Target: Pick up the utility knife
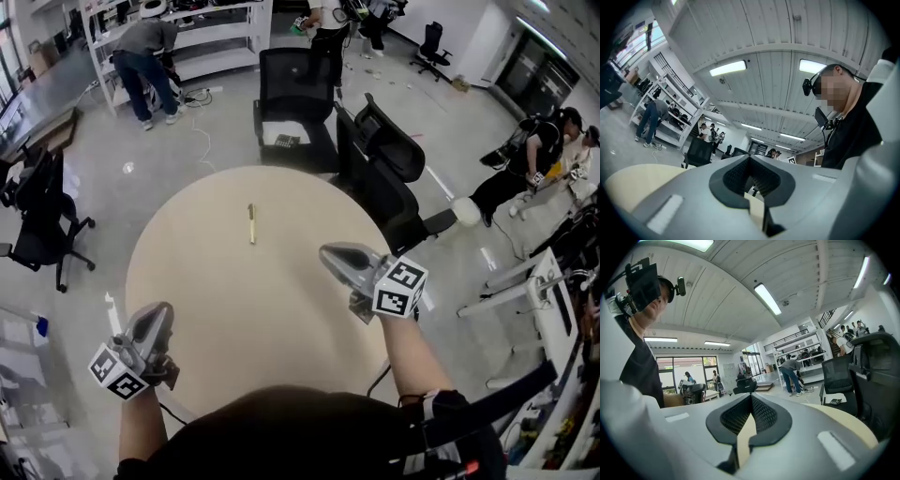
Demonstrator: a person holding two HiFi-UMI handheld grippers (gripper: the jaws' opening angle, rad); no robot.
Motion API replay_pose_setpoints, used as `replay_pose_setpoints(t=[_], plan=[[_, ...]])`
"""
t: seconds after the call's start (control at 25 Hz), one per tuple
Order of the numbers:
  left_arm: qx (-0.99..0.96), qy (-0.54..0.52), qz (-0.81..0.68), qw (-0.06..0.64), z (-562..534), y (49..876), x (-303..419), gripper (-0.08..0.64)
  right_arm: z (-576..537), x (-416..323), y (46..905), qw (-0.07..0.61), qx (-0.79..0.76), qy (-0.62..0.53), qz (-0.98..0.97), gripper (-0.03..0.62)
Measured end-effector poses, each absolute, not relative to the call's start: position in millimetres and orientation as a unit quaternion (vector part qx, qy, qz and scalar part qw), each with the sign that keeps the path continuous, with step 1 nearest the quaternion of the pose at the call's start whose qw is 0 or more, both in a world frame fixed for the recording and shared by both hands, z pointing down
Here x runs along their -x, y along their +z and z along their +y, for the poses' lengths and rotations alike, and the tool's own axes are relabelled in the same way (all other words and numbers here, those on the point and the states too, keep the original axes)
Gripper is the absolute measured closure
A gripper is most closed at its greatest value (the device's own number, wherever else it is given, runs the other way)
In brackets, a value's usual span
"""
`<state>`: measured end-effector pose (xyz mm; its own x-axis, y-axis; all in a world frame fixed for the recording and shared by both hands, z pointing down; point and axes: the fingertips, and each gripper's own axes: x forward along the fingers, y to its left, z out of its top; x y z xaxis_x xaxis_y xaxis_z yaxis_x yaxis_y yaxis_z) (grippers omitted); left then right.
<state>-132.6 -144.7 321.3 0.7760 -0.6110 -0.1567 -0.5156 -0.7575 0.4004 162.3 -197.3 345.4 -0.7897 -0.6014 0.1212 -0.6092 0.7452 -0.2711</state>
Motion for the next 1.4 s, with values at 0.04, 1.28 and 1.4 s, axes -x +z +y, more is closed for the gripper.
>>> replay_pose_setpoints(t=[0.04, 1.28, 1.4], plan=[[-0.926, -0.138, -0.306, 0.174, -154, 327, 132, 0.577, -209, -163, 352, 0.015, -0.327, 0.151, -0.933, 0.577], [-0.932, -0.056, -0.29, 0.21, -375, 582, 108, 0.577, -511, -50, 728, 0.357, -0.334, 0.206, -0.848, 0.292], [-0.93, -0.056, -0.287, 0.224, -370, 590, 108, 0.577, -512, -53, 727, 0.372, -0.34, 0.189, -0.843, 0.353]])
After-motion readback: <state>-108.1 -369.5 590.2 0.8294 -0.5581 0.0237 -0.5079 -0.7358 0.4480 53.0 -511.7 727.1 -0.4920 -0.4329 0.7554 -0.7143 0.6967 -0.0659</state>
